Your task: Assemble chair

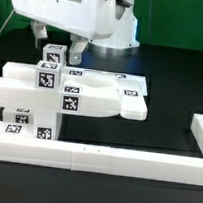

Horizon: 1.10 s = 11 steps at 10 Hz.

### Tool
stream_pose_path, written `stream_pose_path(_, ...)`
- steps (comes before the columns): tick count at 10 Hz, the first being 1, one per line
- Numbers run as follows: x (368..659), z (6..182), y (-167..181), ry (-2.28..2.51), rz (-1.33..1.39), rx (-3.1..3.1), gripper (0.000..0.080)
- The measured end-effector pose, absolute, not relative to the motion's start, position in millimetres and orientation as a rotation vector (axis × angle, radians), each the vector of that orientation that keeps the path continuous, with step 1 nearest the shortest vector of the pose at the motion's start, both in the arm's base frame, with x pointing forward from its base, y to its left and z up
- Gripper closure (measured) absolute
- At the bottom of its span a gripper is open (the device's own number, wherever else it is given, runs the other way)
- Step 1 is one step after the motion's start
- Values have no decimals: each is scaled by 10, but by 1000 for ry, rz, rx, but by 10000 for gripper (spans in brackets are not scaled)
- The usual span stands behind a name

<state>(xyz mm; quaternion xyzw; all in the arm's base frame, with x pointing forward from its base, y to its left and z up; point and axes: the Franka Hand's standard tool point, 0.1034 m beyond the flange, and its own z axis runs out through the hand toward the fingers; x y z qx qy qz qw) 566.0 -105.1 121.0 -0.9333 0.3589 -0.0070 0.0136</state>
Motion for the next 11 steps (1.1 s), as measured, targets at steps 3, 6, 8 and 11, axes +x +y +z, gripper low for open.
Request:
stream_pose_path(3, 5659, 1209, -1052, 794, -27, -3013, 151)
stream_pose_path(6, 5649, 1200, -1053, 503, -28, -3078, 151)
stream_pose_path(8, 5641, 1197, -1071, 350, -28, -3100, 151)
stream_pose_path(11, 5632, 1190, -1075, 173, -28, -3116, 290)
